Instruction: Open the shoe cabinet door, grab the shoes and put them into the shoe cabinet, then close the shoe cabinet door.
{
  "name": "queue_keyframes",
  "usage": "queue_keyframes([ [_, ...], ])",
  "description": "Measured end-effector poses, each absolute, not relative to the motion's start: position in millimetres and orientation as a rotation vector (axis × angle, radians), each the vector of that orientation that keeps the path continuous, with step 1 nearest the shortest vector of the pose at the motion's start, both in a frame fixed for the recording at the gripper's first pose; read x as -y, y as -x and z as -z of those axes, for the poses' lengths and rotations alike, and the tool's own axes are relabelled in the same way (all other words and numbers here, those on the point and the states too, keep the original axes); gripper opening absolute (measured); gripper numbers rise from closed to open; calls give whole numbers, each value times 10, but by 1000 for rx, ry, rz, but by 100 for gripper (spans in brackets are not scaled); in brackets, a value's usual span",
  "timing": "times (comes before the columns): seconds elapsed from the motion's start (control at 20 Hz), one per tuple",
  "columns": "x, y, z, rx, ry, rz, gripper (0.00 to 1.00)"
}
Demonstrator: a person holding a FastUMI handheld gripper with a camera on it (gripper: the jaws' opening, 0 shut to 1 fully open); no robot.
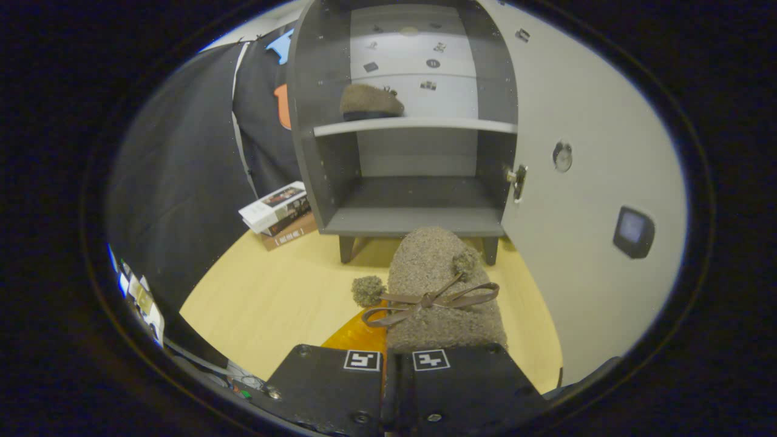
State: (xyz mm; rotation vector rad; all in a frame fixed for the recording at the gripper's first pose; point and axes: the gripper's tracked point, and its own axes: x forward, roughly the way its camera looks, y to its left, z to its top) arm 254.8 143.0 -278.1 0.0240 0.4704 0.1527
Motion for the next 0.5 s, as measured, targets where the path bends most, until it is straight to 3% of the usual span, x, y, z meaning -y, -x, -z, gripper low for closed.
queue_keyframes([
  [0.5,-1474,-2890,963,-189,4,-163,6],
])
